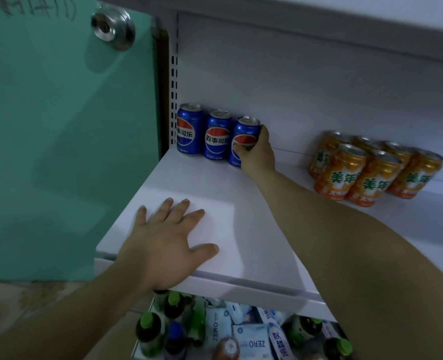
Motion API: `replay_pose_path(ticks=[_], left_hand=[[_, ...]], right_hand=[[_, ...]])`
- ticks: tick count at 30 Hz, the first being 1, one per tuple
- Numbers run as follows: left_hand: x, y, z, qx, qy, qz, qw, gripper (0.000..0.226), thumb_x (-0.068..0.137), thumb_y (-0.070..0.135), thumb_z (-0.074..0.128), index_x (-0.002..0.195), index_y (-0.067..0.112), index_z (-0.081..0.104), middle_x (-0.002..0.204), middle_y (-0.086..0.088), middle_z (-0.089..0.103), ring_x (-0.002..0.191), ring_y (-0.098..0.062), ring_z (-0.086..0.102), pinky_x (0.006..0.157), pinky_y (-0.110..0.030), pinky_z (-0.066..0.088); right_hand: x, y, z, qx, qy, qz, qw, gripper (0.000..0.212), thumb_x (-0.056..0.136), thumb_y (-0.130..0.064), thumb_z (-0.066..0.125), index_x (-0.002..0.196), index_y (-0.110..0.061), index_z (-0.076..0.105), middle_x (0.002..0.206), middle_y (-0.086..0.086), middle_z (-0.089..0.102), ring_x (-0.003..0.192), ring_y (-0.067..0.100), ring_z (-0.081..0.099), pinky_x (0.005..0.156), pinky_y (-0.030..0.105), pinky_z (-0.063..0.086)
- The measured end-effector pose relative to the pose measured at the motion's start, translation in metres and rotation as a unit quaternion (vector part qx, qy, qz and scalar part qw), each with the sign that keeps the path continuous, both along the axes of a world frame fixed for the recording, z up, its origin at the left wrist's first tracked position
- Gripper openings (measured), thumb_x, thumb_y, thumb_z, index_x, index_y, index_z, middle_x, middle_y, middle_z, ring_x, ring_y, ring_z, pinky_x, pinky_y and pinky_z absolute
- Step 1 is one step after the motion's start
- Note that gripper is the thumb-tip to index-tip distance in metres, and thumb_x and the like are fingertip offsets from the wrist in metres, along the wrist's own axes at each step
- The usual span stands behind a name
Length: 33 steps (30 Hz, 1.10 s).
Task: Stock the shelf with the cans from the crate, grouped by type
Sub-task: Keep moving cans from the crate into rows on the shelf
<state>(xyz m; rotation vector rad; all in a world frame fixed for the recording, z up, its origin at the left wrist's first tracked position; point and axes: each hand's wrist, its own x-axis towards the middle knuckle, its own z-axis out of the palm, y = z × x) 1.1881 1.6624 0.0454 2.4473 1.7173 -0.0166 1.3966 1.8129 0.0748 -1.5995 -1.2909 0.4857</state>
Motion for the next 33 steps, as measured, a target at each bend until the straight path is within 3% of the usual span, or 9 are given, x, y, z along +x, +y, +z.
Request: replay_pose_path(ticks=[3,7,10,14,18,20,23,28,33], left_hand=[[0.0,0.0,-0.001,0.002,-0.004,0.002,1.0,0.085,0.074,0.08,0.01,0.149,0.042,-0.003,0.158,0.014,-0.013,0.146,-0.011,-0.015,0.117,-0.048,-0.009],[-0.001,0.002,0.0,-0.005,-0.005,0.001,1.0,0.079,0.083,0.078,0.02,0.15,0.041,0.001,0.16,0.013,-0.008,0.147,-0.012,-0.01,0.118,-0.05,-0.006],[-0.001,0.004,0.003,-0.012,-0.011,0.001,1.0,0.079,0.083,0.078,0.022,0.15,0.041,0.003,0.16,0.011,-0.005,0.147,-0.013,-0.007,0.117,-0.052,-0.005],[-0.003,0.001,0.01,-0.028,-0.007,0.005,1.0,0.078,0.084,0.077,0.025,0.15,0.04,0.006,0.161,0.009,-0.003,0.148,-0.017,-0.004,0.116,-0.054,-0.002],[0.021,-0.002,0.033,-0.087,-0.016,0.014,0.996,0.093,0.076,0.075,0.044,0.151,0.024,0.022,0.16,-0.001,0.014,0.146,-0.022,0.015,0.119,-0.044,0.011],[0.069,-0.019,0.05,-0.089,-0.036,-0.062,0.993,0.081,0.085,0.062,0.051,0.148,0.017,0.029,0.158,-0.004,0.023,0.143,-0.022,0.024,0.116,-0.035,0.02],[0.161,-0.077,0.067,-0.082,-0.075,-0.203,0.973,0.071,0.088,0.055,0.054,0.146,0.021,0.034,0.156,0.0,0.027,0.141,-0.021,0.028,0.114,-0.035,0.025],[0.292,-0.199,0.047,-0.124,-0.081,-0.419,0.896,0.067,0.088,0.053,0.057,0.144,0.022,0.037,0.152,-0.001,0.035,0.134,-0.022,0.038,0.108,-0.034,0.035],[0.375,-0.309,-0.003,-0.187,-0.003,-0.526,0.83,0.074,0.088,0.054,0.056,0.149,0.021,0.029,0.156,-0.001,0.028,0.137,-0.022,0.035,0.108,-0.033,0.035]], right_hand=[[0.0,0.002,0.003,-0.024,0.0,-0.006,1.0,0.081,0.089,-0.027,0.067,0.152,-0.021,0.016,0.145,0.005,0.046,0.128,0.026,0.048,0.099,0.035,0.04],[-0.001,-0.016,0.018,-0.095,0.006,0.008,0.995,0.081,0.09,-0.033,0.065,0.151,-0.015,0.015,0.147,0.011,0.042,0.13,0.03,0.045,0.095,0.032,0.039],[0.007,-0.059,0.031,-0.136,-0.075,0.036,0.987,0.076,0.091,-0.038,0.063,0.15,-0.01,0.023,0.151,0.011,0.038,0.133,0.027,0.042,0.094,0.026,0.035],[0.044,-0.147,0.058,-0.204,-0.199,0.038,0.958,0.074,0.091,-0.049,0.057,0.15,-0.016,0.027,0.155,0.006,0.032,0.137,0.026,0.037,0.106,0.03,0.032],[0.105,-0.249,0.076,-0.197,-0.286,-0.012,0.938,0.053,0.094,-0.041,0.057,0.14,-0.016,0.046,0.143,0.01,0.047,0.126,0.029,0.046,0.093,0.025,0.033],[0.14,-0.296,0.075,-0.231,-0.258,-0.065,0.936,0.061,0.094,-0.044,0.056,0.146,-0.018,0.037,0.148,0.01,0.041,0.128,0.03,0.044,0.094,0.029,0.036],[0.188,-0.367,0.061,-0.281,-0.225,-0.147,0.921,0.075,0.092,-0.053,0.056,0.151,-0.016,0.028,0.151,0.01,0.037,0.13,0.031,0.044,0.102,0.037,0.039],[0.252,-0.491,0.033,-0.334,-0.176,-0.271,0.886,0.076,0.091,-0.052,0.057,0.15,-0.014,0.028,0.144,0.011,0.047,0.117,0.03,0.055,0.085,0.034,0.046],[0.289,-0.611,0.006,-0.387,-0.153,-0.375,0.828,0.071,0.089,-0.054,0.057,0.147,-0.018,0.036,0.149,0.006,0.041,0.131,0.028,0.044,0.101,0.037,0.04]])
